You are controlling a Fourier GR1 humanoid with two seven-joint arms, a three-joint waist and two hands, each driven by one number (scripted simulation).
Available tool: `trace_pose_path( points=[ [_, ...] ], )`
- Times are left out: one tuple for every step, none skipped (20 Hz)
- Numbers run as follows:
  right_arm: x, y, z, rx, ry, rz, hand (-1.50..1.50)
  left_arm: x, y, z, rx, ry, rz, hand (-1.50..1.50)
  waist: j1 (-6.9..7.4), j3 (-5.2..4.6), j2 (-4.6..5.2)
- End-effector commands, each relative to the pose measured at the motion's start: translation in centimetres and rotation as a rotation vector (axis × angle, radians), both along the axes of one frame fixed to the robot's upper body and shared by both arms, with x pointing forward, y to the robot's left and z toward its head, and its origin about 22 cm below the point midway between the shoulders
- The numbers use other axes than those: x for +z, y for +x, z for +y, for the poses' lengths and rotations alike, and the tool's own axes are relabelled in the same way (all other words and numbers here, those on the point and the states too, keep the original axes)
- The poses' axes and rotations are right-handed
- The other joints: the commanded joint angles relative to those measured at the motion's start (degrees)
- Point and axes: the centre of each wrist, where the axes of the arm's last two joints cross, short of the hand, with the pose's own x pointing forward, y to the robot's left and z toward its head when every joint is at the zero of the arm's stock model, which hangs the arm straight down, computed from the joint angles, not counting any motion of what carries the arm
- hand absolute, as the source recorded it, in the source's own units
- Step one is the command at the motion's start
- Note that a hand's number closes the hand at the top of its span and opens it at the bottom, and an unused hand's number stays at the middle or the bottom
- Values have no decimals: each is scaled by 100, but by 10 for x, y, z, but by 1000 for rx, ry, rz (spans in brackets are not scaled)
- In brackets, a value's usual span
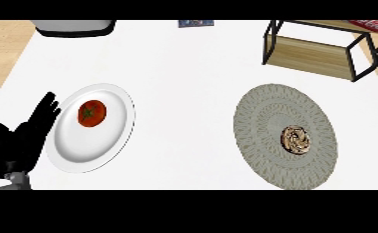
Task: Pick the can from the placemat and place it in the tiered shelf
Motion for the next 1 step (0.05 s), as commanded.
trace_pose_path(
  points=[
    [8,-50,-13,4,-14,-6,-150,3,-4,-1,-8,-4,-6,0,-6,12,-9]
  ],
)
